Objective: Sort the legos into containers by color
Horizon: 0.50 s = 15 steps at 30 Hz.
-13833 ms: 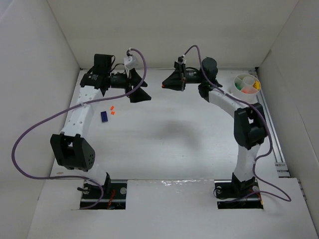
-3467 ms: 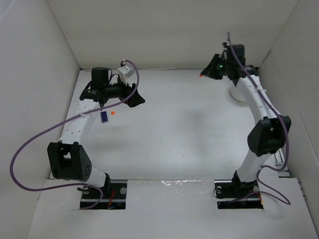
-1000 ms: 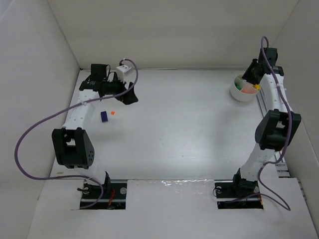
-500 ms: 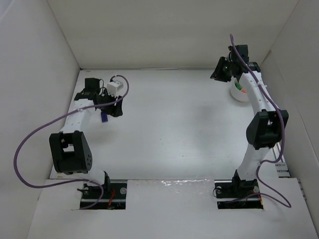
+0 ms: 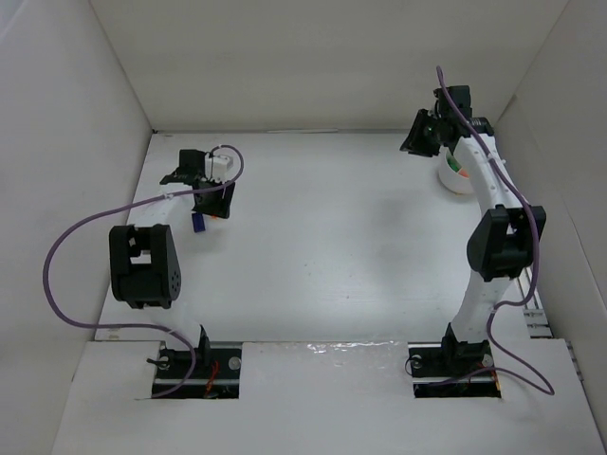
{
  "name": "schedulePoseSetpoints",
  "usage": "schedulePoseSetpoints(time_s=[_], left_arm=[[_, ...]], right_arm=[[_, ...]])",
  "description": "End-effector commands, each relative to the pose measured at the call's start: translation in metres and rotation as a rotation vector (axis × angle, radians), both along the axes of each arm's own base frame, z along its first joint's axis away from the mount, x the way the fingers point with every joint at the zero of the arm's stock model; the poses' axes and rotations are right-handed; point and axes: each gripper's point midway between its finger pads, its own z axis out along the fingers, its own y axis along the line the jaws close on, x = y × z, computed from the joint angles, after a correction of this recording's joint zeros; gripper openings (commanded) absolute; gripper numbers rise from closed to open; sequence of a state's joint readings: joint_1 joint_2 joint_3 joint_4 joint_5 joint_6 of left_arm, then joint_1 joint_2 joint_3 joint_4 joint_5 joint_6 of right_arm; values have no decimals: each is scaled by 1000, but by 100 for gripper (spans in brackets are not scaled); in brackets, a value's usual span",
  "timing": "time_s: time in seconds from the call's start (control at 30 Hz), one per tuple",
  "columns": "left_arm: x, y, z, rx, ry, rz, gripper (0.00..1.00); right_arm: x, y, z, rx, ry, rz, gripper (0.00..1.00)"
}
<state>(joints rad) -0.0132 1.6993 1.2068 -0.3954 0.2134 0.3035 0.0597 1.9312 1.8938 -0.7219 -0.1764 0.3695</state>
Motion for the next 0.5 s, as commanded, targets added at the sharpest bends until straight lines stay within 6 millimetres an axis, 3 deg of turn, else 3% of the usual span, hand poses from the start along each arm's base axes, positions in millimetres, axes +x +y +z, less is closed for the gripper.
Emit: schedulePoseSetpoints(time_s=[0.0,0.27,0.47], left_arm=[[19,6,15,15,-69,49,54],[25,8,-5,35,-40,40,53],[31,24,-16,44,-33,76,52]], right_arm=[[9,1,22,3,-59,9,34],[10,1,18,3,-50,9,34],[10,1,18,3,-50,9,35]])
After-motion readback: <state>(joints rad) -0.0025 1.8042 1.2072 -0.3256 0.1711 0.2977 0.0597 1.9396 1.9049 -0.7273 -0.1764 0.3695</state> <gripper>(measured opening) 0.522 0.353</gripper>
